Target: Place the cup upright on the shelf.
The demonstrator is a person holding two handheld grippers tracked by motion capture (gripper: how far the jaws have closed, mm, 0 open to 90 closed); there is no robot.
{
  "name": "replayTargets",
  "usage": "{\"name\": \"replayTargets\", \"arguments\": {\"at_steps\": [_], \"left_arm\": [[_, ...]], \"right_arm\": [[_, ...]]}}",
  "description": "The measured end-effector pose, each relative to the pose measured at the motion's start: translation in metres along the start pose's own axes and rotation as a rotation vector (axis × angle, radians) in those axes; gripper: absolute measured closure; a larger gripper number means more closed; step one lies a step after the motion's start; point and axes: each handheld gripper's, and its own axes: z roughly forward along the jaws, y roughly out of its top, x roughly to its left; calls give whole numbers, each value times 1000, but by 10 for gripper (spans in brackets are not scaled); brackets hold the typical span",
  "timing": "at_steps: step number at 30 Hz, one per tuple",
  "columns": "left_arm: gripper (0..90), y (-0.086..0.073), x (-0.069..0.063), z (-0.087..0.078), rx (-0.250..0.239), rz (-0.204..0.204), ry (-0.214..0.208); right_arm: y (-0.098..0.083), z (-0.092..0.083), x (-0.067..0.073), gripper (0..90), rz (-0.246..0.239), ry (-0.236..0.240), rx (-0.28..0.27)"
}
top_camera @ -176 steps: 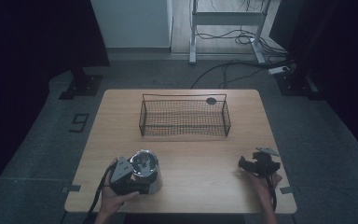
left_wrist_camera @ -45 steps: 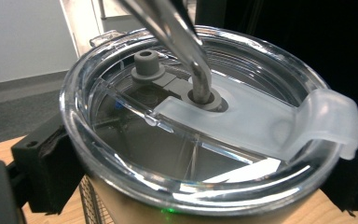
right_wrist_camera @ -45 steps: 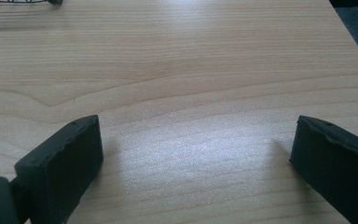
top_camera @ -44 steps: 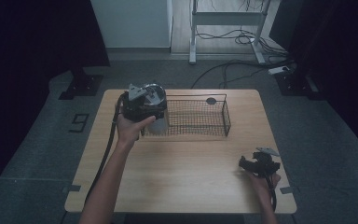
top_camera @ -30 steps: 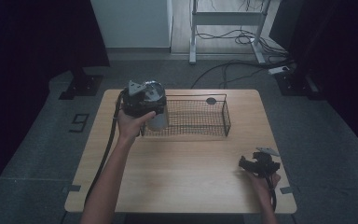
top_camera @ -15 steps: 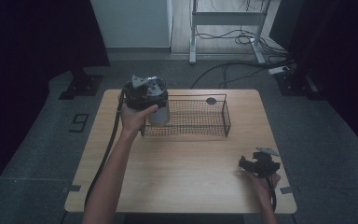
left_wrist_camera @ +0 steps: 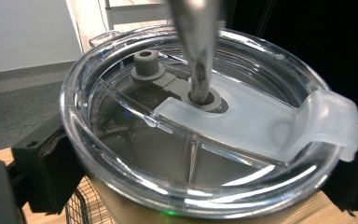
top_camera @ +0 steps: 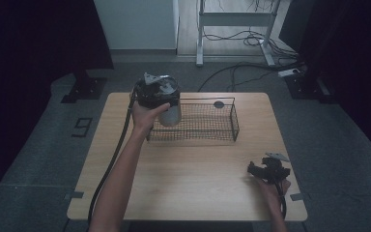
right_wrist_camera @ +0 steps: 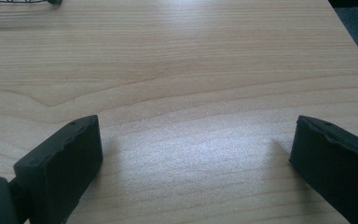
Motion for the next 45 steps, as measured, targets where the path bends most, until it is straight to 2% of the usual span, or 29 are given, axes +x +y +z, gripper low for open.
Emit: {"name": "replayTargets", "arguments": {"at_steps": [1,2,6,10,22,24,26,28,36,45], "left_arm": [[42,0,0,0,0,0,0],[42,-1,0,5,7,8,17],[42,-2,4,14,20,-13,19],[42,-6,9,29,31,-19,47],[42,-20,11,59,65,-18,66],[42,-24,11,67,79,-36,64],[42,-26,11,72,86,-27,72],[42,-29,10,76,92,-10,84],[42,-40,11,90,137,-11,106],[41,-53,11,101,171,-15,102]], "right_arm": [[0,0,0,20,0,0,0],[0,0,0,20,-1,0,1],[0,0,0,20,-1,0,0],[0,0,0,20,1,1,1],[0,0,0,20,-1,0,3],[0,0,0,20,-1,0,2],[0,0,0,20,-1,0,2],[0,0,0,20,-1,0,2],[0,0,0,20,-1,0,1],[0,0,0,20,-1,0,2]]}}
